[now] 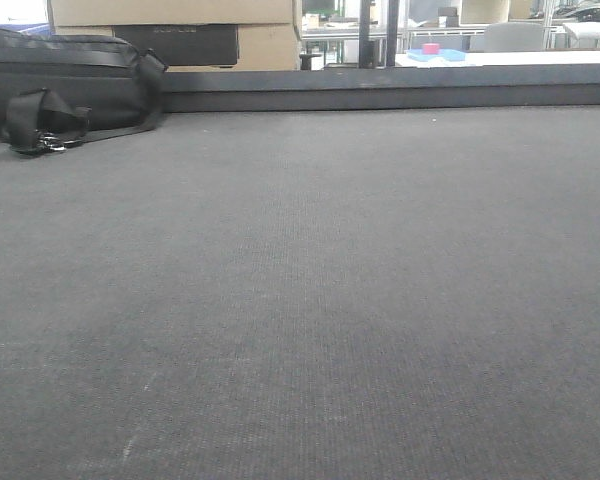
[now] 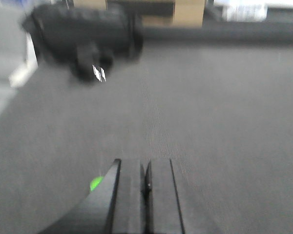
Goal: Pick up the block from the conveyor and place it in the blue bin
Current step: 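Lower the open left and right grippers toward the green and blue blocks, then close left gripper on green block and right gripper on blue block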
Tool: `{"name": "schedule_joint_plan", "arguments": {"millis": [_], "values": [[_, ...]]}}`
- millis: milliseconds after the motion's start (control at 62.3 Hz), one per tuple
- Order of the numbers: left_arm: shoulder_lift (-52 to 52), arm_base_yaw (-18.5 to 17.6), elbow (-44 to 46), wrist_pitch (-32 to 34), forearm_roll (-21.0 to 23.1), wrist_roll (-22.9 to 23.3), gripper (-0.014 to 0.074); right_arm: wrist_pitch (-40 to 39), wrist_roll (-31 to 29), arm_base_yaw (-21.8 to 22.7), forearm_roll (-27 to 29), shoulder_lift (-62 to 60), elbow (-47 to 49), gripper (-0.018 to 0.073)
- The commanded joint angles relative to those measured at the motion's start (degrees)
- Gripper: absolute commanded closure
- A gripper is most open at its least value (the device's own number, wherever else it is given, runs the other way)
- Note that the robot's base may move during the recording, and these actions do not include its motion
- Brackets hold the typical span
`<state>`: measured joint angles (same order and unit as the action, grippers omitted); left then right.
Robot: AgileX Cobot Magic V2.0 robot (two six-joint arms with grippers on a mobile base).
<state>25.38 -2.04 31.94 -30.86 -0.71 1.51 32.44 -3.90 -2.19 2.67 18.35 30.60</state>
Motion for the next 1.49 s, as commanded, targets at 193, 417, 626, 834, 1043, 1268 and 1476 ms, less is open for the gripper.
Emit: {"name": "schedule_joint_plan", "arguments": {"millis": [193, 417, 626, 834, 1043, 1268, 1476], "values": [[24.38, 0.17, 15.74, -13.49, 0.71, 0.20, 0.0708, 14.84, -0.06, 0.22, 0.77, 22.54, 13.87, 0.0721], [36.08, 0.17, 20.31, -13.60, 1.42, 0.20, 0.0708, 24.11, -0.06, 0.22, 1.03, 36.92, 20.23, 0.0721], [42.22, 0.17, 23.11, -20.74, 1.88, 0.30, 0.0708, 24.28, 0.40, 0.22, 4.53, 44.87, 20.69, 0.0721], [45.34, 0.17, 23.39, -21.62, 1.88, 0.30, 0.0708, 30.24, 1.40, 0.22, 4.64, 53.89, 26.50, 0.0711], [45.91, 0.17, 23.39, -21.62, 1.88, 0.30, 0.0708, 30.33, 2.50, -1.18, 4.49, 57.48, 29.01, 0.0711], [45.89, 0.17, 23.39, -20.35, 1.88, 0.30, 0.0708, 28.00, 2.50, -3.90, 3.00, 61.13, 29.01, 0.0678], [45.89, 0.17, 23.39, -20.35, 1.88, 0.30, 0.0708, 28.22, 2.50, -4.30, 0.93, 63.87, 29.01, 0.0256]]}}
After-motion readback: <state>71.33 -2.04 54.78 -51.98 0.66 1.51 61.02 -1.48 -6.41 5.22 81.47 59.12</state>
